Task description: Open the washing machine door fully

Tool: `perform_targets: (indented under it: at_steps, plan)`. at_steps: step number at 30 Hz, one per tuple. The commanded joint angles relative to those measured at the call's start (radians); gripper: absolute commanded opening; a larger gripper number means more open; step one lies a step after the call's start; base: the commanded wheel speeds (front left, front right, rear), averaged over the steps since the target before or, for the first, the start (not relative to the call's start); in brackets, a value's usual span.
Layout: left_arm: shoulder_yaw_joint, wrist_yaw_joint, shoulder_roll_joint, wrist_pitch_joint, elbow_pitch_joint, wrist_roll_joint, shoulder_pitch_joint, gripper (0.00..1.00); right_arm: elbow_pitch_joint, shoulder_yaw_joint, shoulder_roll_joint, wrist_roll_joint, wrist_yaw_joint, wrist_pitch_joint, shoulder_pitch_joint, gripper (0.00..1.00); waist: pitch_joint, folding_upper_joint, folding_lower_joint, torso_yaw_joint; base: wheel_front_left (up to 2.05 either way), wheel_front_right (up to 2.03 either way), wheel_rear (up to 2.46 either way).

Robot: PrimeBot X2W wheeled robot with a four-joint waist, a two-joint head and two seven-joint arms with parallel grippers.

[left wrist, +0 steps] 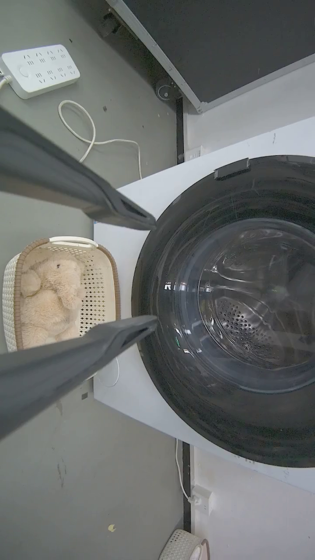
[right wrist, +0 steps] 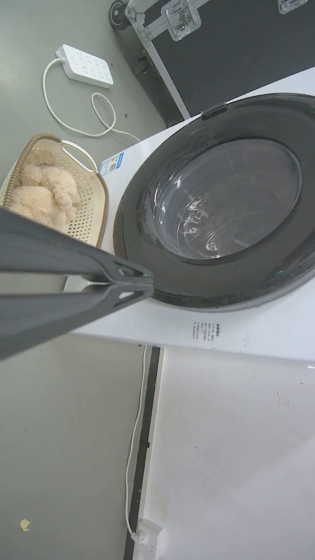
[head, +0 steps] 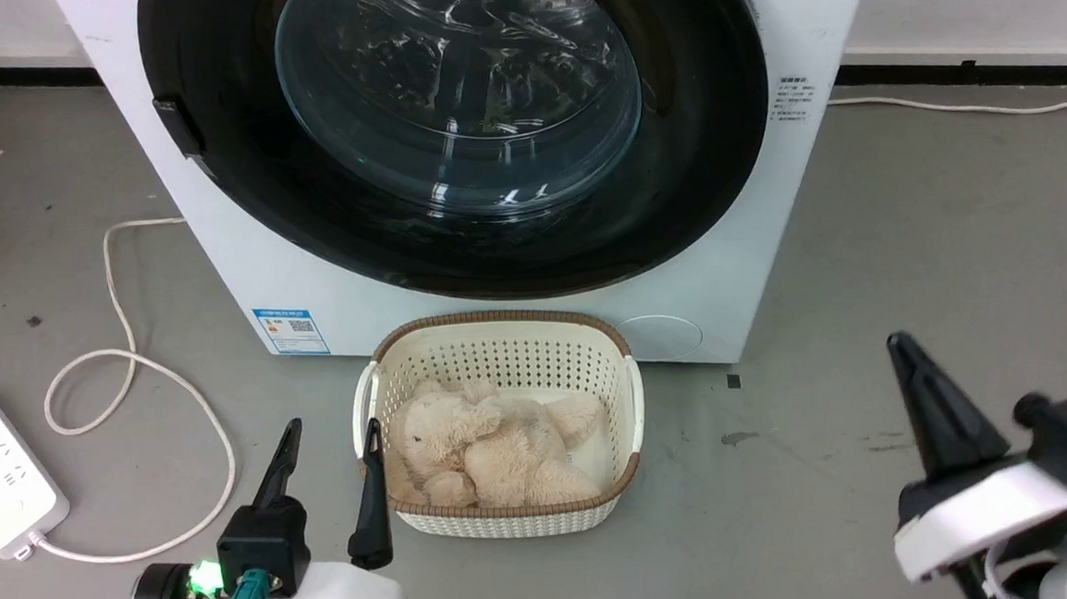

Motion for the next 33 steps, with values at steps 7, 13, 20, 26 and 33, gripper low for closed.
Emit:
perform_targets:
  at_steps: [7, 13, 20, 26, 33]
  plan:
    - [-0.016, 0.010, 0.001, -0.023, -0.011, -0.002, -0.023, 1.00, 0.010, -0.026, -0.033, 0.115, -0.001, 0.051, -0.102, 0.00, 0.015, 0.0000, -0.0001, 0.009, 0.00, 0.00, 0.00]
    - [-0.024, 0.016, 0.001, -0.035, -0.022, -0.002, -0.033, 1.00, 0.030, -0.055, -0.037, 0.202, -0.001, 0.099, -0.199, 0.00, 0.047, 0.0000, -0.0001, 0.021, 0.00, 0.00, 0.00]
    - [-0.031, 0.021, 0.004, -0.050, -0.038, 0.000, -0.056, 1.00, 0.095, -0.100, -0.010, 0.312, -0.001, 0.176, -0.347, 0.00, 0.105, 0.0000, -0.0001, 0.032, 0.00, 0.00, 0.00]
    - [-0.037, 0.025, 0.005, -0.060, -0.047, 0.001, -0.078, 1.00, 0.162, -0.140, -0.003, 0.368, -0.001, 0.227, -0.466, 0.00, 0.148, 0.0000, -0.0001, 0.046, 0.00, 0.00, 0.00]
    - [-0.052, 0.032, 0.005, -0.075, -0.060, 0.000, -0.104, 1.00, 0.285, -0.220, 0.002, 0.466, -0.001, 0.321, -0.632, 0.00, 0.200, 0.0000, -0.0001, 0.073, 0.00, 0.00, 0.00]
